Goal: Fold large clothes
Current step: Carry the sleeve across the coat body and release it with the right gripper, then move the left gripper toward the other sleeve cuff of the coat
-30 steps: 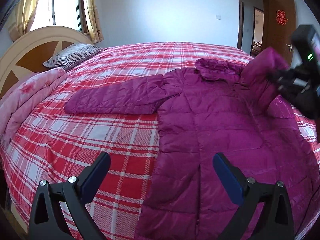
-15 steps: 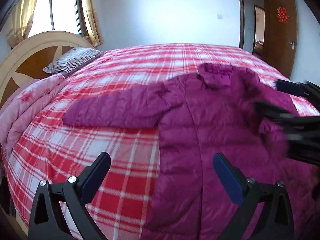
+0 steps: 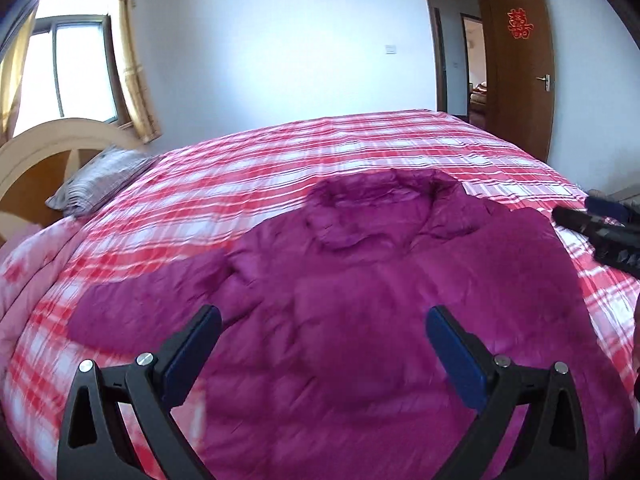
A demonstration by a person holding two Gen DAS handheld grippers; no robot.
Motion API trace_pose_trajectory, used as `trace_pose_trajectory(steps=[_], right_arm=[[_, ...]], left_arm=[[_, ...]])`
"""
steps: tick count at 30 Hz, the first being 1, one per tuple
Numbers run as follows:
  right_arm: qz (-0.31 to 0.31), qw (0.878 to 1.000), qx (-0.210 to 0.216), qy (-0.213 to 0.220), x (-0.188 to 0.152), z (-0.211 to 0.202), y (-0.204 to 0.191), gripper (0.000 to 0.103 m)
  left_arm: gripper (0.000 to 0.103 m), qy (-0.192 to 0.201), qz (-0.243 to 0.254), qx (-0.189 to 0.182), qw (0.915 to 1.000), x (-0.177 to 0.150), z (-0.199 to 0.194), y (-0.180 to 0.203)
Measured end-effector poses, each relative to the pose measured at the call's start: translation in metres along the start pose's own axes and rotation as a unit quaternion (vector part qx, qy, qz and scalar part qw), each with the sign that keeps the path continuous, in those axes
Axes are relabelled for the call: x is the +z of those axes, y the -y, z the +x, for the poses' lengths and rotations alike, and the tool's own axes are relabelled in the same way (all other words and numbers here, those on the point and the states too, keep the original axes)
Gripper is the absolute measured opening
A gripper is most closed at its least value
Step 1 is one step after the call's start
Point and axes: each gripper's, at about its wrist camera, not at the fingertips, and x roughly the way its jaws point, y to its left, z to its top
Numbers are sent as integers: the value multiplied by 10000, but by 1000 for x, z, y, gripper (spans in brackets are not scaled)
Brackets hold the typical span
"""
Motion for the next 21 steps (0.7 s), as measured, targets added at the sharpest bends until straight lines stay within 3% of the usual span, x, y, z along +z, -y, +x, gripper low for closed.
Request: trace_pose_trajectory(steps=[4, 8, 14, 21], right_arm=[[139, 9988, -221, -414, -8, 58, 10, 81], [136, 9965, -245, -786, -21, 84, 19, 81], [195, 9910, -194, -1307, -45, 104, 35, 77], [135, 9876, -353, -1521, -48, 111, 34, 77]], left_arm=[[102, -373, 240, 72, 9990, 1, 58, 25], [102, -1030, 336, 183, 9939, -12, 105, 34], [102, -1231, 131, -9, 9923, -16, 118, 28], [102, -1342, -199, -279, 9904, -21, 124, 23]])
